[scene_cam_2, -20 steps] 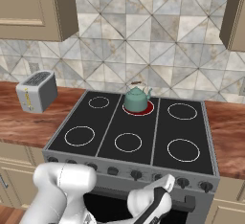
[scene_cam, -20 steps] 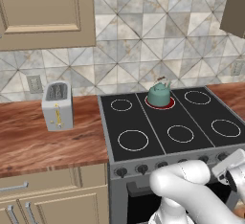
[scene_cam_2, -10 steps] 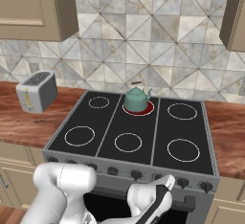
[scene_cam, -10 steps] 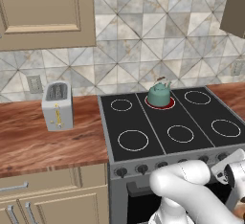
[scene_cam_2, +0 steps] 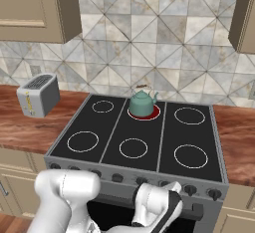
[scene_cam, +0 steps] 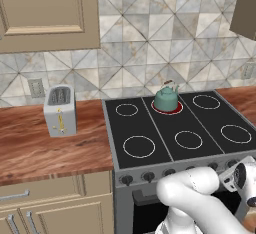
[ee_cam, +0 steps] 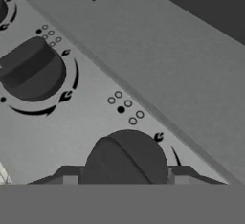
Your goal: Lower the heat of the kettle.
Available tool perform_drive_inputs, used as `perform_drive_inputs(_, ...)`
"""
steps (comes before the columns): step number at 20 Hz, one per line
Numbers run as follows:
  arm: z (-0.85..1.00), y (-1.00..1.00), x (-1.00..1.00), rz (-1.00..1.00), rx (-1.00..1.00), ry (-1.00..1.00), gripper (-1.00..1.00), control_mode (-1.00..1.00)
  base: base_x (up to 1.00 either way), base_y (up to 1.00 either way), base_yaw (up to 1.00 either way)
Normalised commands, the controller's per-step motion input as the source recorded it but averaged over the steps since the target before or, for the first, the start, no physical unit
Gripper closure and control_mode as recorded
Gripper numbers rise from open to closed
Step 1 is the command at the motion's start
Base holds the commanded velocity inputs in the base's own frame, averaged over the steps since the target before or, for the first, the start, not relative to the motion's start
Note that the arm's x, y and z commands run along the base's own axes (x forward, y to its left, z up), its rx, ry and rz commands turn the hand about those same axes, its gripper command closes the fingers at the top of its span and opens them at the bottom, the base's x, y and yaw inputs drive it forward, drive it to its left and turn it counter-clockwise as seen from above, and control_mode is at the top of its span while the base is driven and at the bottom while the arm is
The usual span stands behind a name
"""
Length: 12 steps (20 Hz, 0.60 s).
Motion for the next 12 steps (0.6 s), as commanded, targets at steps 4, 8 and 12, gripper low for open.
perform_drive_inputs(4,0.0,-0.45,-0.15,-0.06,0.49,-0.04,1.0,-1.0,0.0,0.0,0.0)
perform_drive_inputs(8,0.0,-0.44,-0.17,-0.06,0.5,-0.04,1.0,-1.0,0.0,0.0,0.0)
perform_drive_inputs(12,0.0,-0.42,-0.18,-0.06,0.51,-0.04,1.0,-1.0,0.0,0.0,0.0)
